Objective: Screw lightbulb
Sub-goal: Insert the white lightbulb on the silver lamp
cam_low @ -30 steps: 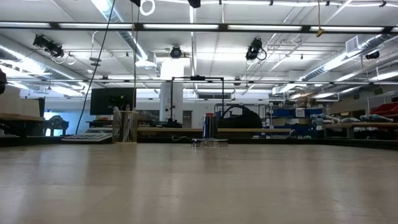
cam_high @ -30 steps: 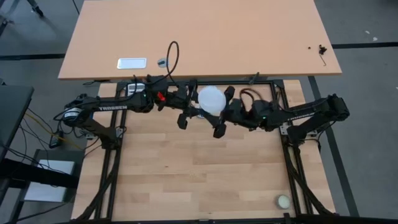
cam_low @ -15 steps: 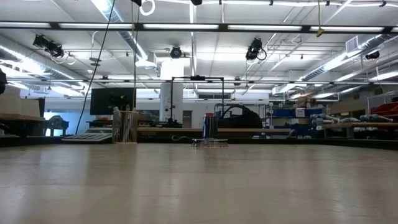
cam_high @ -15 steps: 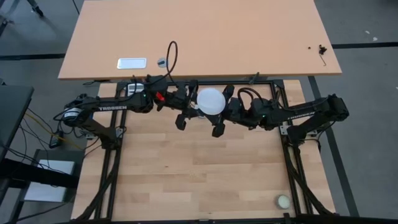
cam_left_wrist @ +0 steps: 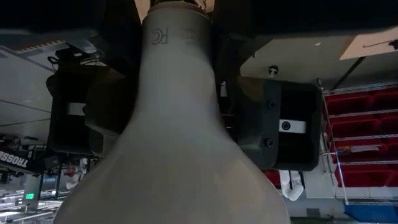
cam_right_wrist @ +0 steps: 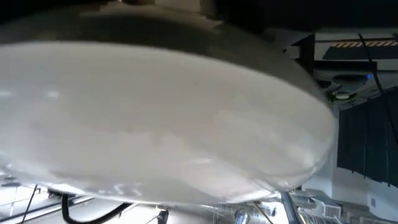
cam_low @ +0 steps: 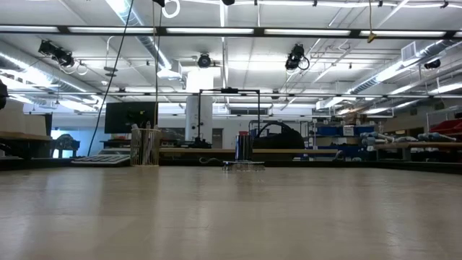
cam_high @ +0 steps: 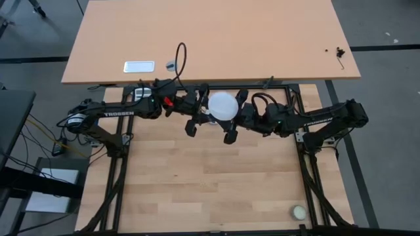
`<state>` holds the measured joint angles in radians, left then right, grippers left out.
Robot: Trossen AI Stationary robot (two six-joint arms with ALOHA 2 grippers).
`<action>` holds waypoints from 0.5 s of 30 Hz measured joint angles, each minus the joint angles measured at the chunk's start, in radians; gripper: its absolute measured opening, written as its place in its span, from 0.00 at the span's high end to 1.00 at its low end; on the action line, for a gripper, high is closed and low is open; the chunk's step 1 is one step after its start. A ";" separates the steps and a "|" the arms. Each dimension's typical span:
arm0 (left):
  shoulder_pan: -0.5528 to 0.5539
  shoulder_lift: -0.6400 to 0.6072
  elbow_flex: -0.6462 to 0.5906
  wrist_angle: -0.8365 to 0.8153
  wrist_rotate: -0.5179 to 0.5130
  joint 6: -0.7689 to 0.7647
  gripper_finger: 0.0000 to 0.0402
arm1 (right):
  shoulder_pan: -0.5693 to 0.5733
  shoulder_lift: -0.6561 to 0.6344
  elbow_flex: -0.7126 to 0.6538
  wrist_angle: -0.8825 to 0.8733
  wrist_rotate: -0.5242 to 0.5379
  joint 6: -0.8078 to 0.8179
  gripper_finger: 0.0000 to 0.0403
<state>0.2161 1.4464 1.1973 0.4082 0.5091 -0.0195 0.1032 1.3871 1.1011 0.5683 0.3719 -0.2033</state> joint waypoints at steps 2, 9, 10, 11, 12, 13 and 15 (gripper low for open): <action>0.000 0.000 0.000 0.010 0.000 -0.010 0.66 | 0.000 -0.001 0.000 0.000 0.001 -0.017 0.32; 0.009 -0.023 -0.001 0.022 0.014 -0.026 0.66 | 0.022 -0.013 0.000 -0.029 0.060 -0.063 0.25; 0.010 -0.026 -0.001 0.024 0.017 -0.026 0.66 | 0.025 -0.014 0.000 -0.031 0.060 -0.062 0.25; 0.010 -0.026 -0.001 0.024 0.023 -0.029 0.66 | 0.026 -0.015 0.000 -0.036 0.060 -0.058 0.26; 0.010 -0.026 -0.001 0.023 0.032 -0.039 0.66 | 0.026 -0.015 0.000 -0.041 0.060 -0.052 0.27; 0.010 -0.025 -0.001 0.019 0.040 -0.044 0.66 | 0.026 -0.016 0.000 -0.045 0.060 -0.044 0.28; 0.010 -0.025 -0.001 0.012 0.043 -0.046 0.66 | 0.026 -0.016 0.000 -0.047 0.055 -0.039 0.31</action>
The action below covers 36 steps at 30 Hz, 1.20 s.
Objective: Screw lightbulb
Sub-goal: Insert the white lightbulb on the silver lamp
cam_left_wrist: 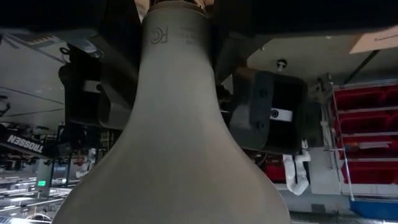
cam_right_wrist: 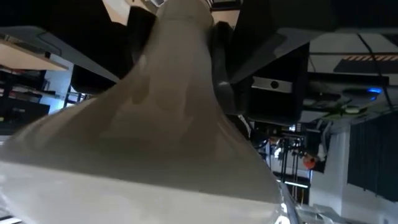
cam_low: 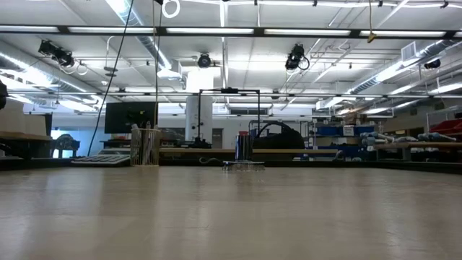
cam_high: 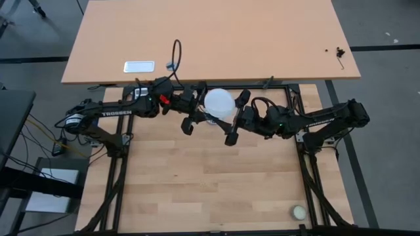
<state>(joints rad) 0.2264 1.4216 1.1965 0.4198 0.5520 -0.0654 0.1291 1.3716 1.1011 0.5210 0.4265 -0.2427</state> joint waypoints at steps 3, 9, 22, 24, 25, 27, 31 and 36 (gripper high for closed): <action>0.000 0.000 0.000 -0.011 0.001 0.004 0.66 | 0.000 0.000 0.000 0.001 -0.009 0.001 0.36; 0.003 -0.001 0.001 -0.022 0.011 0.013 0.66 | 0.000 0.000 0.000 0.009 -0.029 0.005 0.44; 0.003 -0.002 0.003 -0.043 0.000 0.036 0.66 | -0.001 0.003 -0.002 0.053 -0.032 0.009 0.41; 0.003 -0.002 0.003 -0.046 0.001 0.038 0.66 | -0.001 0.003 -0.002 0.071 -0.032 0.011 0.41; 0.003 -0.002 0.003 -0.045 0.000 0.036 0.66 | -0.001 0.003 -0.002 0.074 -0.034 0.011 0.40; 0.003 -0.002 0.003 -0.048 0.001 0.037 0.66 | -0.002 0.003 -0.002 0.075 -0.034 0.015 0.40; 0.003 -0.001 0.003 -0.047 0.000 0.036 0.66 | -0.002 0.003 -0.002 0.075 -0.035 0.015 0.40; 0.003 -0.001 0.002 -0.049 0.000 0.037 0.66 | -0.004 0.003 -0.002 0.069 -0.035 0.017 0.42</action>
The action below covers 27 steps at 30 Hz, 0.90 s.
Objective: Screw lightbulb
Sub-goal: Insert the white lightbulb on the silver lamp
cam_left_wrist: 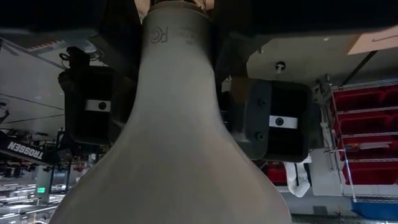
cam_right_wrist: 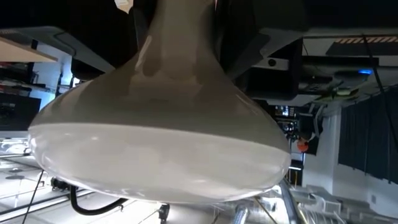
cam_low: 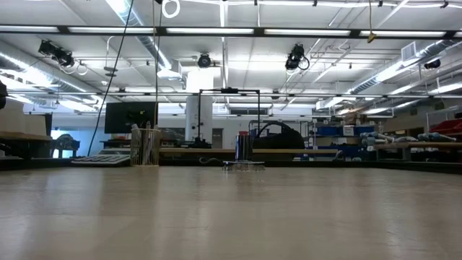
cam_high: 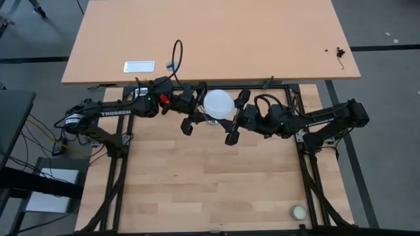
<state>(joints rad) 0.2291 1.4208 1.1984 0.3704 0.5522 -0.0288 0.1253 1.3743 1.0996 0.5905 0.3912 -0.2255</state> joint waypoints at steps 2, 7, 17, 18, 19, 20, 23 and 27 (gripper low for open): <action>0.000 0.000 0.000 -0.003 0.000 0.001 0.66 | -0.004 0.000 0.000 -0.005 0.000 0.010 0.44; 0.002 0.000 0.000 -0.016 -0.005 0.003 0.63 | -0.016 0.000 0.000 -0.021 -0.006 0.035 0.50; 0.013 0.011 -0.008 -0.124 -0.009 -0.004 0.57 | -0.024 -0.008 0.009 0.008 -0.006 0.015 0.52; 0.014 0.012 -0.008 -0.147 -0.011 0.004 0.57 | -0.026 -0.015 0.009 0.004 -0.006 0.015 0.52; 0.017 0.009 -0.008 -0.162 -0.022 0.020 0.57 | -0.027 -0.018 0.009 -0.004 -0.005 0.016 0.53; 0.019 0.005 -0.006 -0.177 -0.045 0.039 0.57 | -0.029 -0.020 0.008 -0.013 -0.005 0.015 0.53; 0.021 0.003 -0.004 -0.248 -0.109 0.092 0.57 | -0.032 -0.040 0.005 -0.031 -0.004 -0.005 0.53; 0.020 0.005 -0.006 -0.294 -0.149 0.132 0.56 | -0.040 -0.081 0.006 -0.086 0.027 -0.017 0.53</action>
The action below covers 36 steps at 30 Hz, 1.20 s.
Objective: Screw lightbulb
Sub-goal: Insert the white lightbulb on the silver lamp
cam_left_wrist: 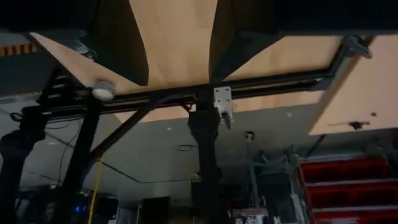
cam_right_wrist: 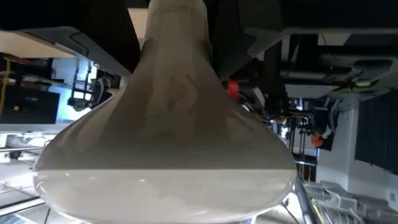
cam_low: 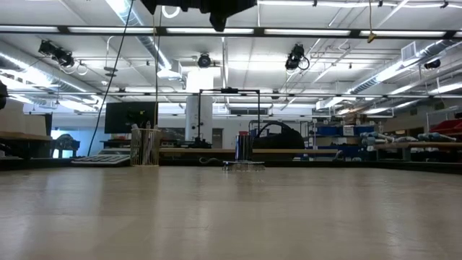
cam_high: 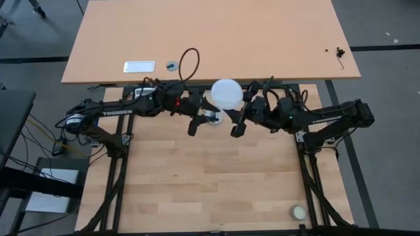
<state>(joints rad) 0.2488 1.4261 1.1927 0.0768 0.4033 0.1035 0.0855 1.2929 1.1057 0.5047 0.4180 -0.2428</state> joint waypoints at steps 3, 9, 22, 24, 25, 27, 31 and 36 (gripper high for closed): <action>0.008 -0.003 0.002 -0.012 -0.045 0.022 0.56 | -0.009 -0.024 -0.002 -0.074 0.008 0.001 0.53; 0.048 -0.003 -0.012 -0.029 -0.061 0.037 0.61 | -0.022 -0.070 -0.002 -0.192 0.008 0.003 0.53; 0.165 -0.008 -0.156 -0.003 -0.059 0.073 0.98 | -0.094 -0.069 -0.148 -0.213 -0.035 0.113 0.58; 0.179 -0.008 -0.190 0.028 -0.058 0.067 0.98 | -0.111 -0.069 -0.207 -0.147 -0.064 0.141 0.58; 0.187 -0.008 -0.207 0.050 -0.054 0.057 0.98 | -0.121 -0.069 -0.239 -0.106 -0.078 0.157 0.58; 0.201 -0.008 -0.242 0.108 -0.036 0.043 0.99 | -0.138 -0.069 -0.314 0.000 -0.090 0.184 0.58; 0.218 -0.008 -0.313 0.215 -0.010 0.004 0.99 | -0.174 -0.062 -0.488 0.255 -0.091 0.219 0.58; 0.238 -0.008 -0.378 0.305 -0.008 -0.003 1.00 | -0.206 0.034 -0.625 0.560 -0.091 0.290 0.58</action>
<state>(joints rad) 0.4863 1.4181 0.8150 0.3818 0.3948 0.1008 -0.1208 1.3273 0.4811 1.0643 0.3275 0.0469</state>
